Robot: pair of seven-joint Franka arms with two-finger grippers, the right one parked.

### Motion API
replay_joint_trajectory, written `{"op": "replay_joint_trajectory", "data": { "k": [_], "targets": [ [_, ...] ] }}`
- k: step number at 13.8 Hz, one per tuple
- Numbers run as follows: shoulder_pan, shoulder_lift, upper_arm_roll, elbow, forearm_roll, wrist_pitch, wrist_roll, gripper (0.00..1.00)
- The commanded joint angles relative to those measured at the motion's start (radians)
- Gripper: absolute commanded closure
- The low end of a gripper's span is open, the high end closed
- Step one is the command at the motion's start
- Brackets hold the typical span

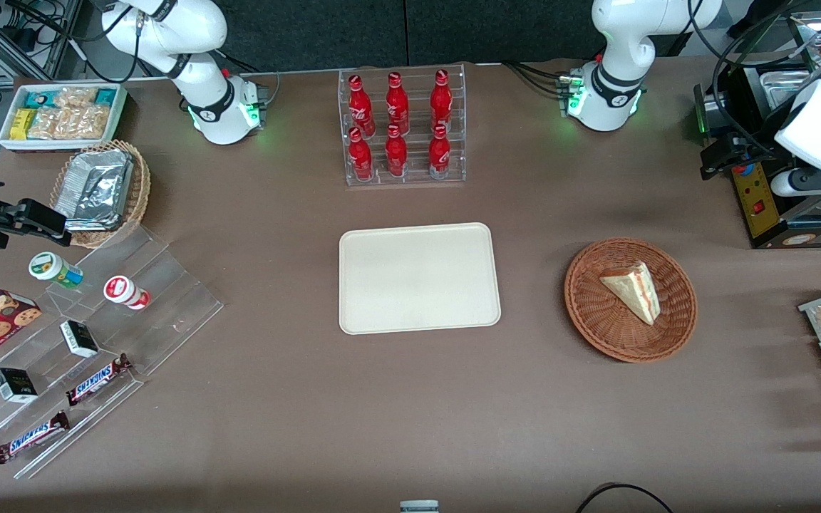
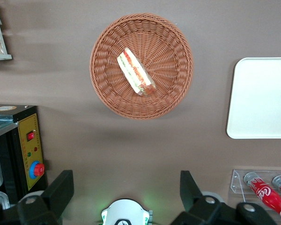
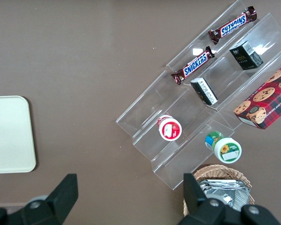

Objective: Place sandwich from basket to tray
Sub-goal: 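Move the left gripper over the wrapped sandwich in the wicker basket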

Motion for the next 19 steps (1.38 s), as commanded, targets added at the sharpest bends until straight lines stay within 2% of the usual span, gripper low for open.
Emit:
{"op": "replay_joint_trajectory", "data": {
  "k": [1, 4, 11, 19],
  "targets": [
    [-0.004, -0.004, 0.006, 0.010, -0.026, -0.022, 0.013, 0.00],
    [-0.004, 0.027, 0.007, -0.029, -0.016, 0.022, 0.013, 0.00],
    [-0.004, 0.038, 0.033, -0.333, -0.010, 0.396, -0.010, 0.00],
    [-0.012, 0.156, 0.033, -0.502, -0.010, 0.755, -0.447, 0.00]
  ]
}}
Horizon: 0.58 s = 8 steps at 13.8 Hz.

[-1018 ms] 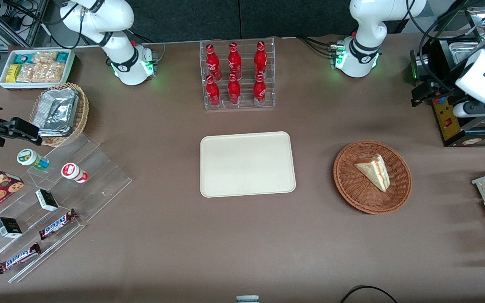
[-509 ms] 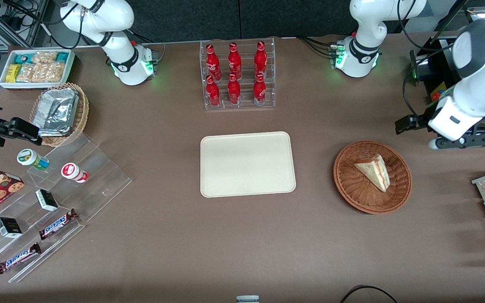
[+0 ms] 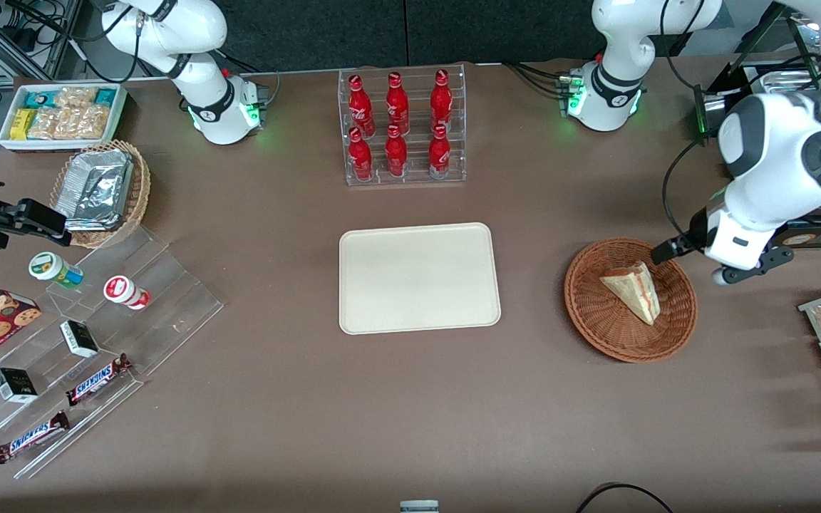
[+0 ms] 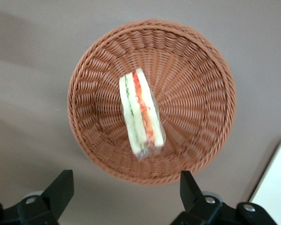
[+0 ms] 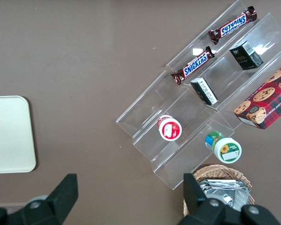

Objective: Place sandwich from basket to tray
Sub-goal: 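Lower the left gripper and close it on the wrapped sandwich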

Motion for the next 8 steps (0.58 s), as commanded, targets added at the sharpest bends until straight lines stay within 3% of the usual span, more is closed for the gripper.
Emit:
{"op": "replay_joint_trajectory", "data": {
  "k": [1, 3, 8],
  "targets": [
    [-0.024, 0.040, 0.002, -0.044, 0.002, 0.122, -0.160, 0.00],
    [-0.028, 0.092, 0.000, -0.049, 0.003, 0.190, -0.298, 0.00],
    [-0.050, 0.186, 0.000, -0.051, 0.003, 0.288, -0.377, 0.00]
  ]
}}
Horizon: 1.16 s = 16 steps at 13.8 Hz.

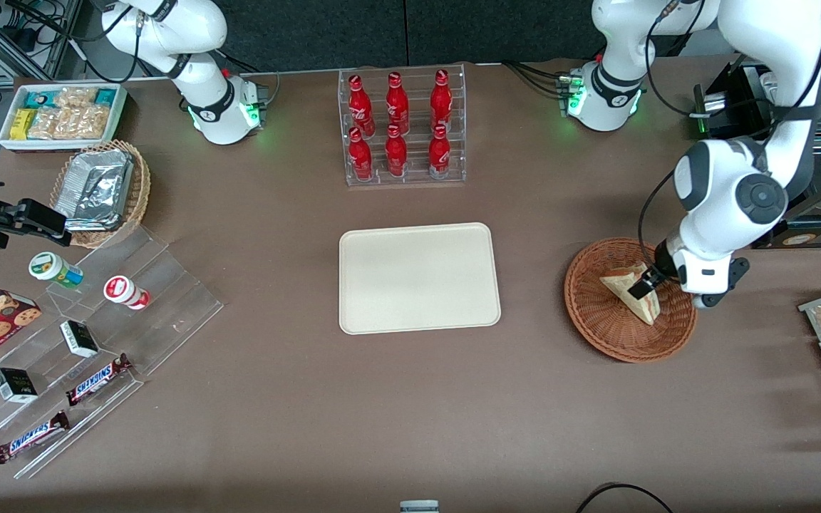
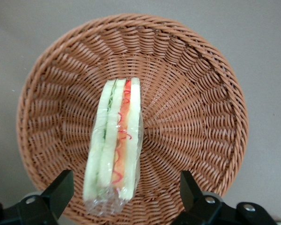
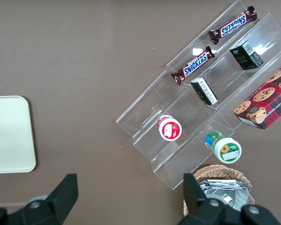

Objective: Place sandwich from basket to tray
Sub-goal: 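Lower the left gripper and close it on the wrapped sandwich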

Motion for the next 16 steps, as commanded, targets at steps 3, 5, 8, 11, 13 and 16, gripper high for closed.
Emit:
{"op": "replay_joint_trajectory", "data": {
  "k": [3, 5, 8, 11, 13, 16],
  "targets": [
    [-0.009, 0.076, 0.003, 0.000, 0.064, 0.024, -0.031, 0.00],
    [-0.009, 0.081, 0.003, -0.012, 0.088, 0.023, -0.032, 0.17],
    [-0.009, 0.081, 0.003, -0.015, 0.088, 0.008, -0.035, 1.00],
    [-0.009, 0.075, 0.000, 0.015, 0.088, -0.075, -0.032, 1.00],
    [-0.011, 0.073, -0.003, 0.100, 0.088, -0.188, -0.026, 1.00],
    [-0.075, 0.081, -0.009, 0.257, 0.084, -0.380, -0.032, 1.00]
  ]
}}
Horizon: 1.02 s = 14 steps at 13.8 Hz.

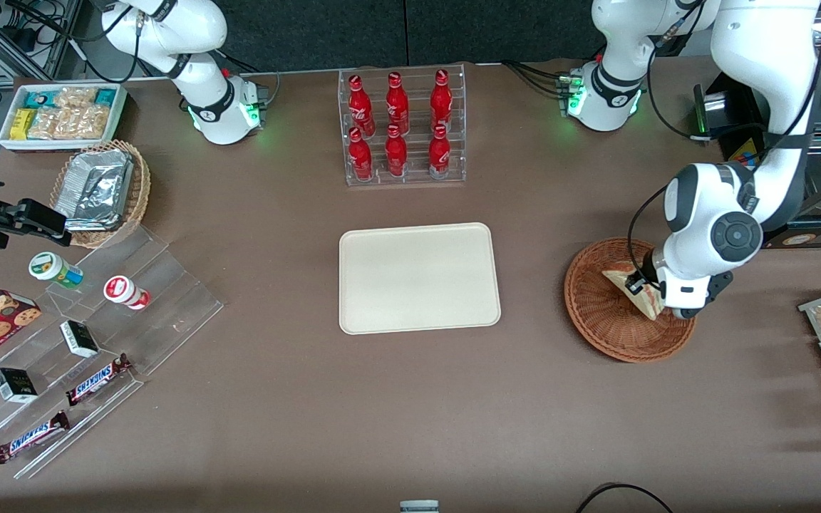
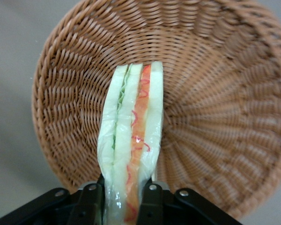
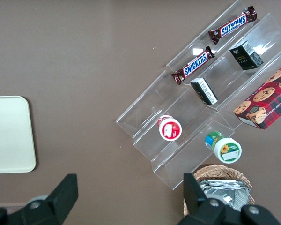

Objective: Place sandwich from basket to tray
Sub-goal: 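Lift the sandwich and carry it over the white tray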

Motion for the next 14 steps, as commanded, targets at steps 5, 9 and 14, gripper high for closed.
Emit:
{"op": "replay_joint_trajectory", "data": {
  "k": [5, 9, 14],
  "targets": [
    [-0.252, -0.005, -0.001, 0.148, 0.012, -0.130, -0.029, 1.00],
    [-0.430, 0.055, -0.003, 0.241, -0.014, -0.122, -0.015, 1.00],
    [-0.566, 0.263, -0.003, 0.481, -0.015, -0.128, -0.010, 1.00]
  ]
}}
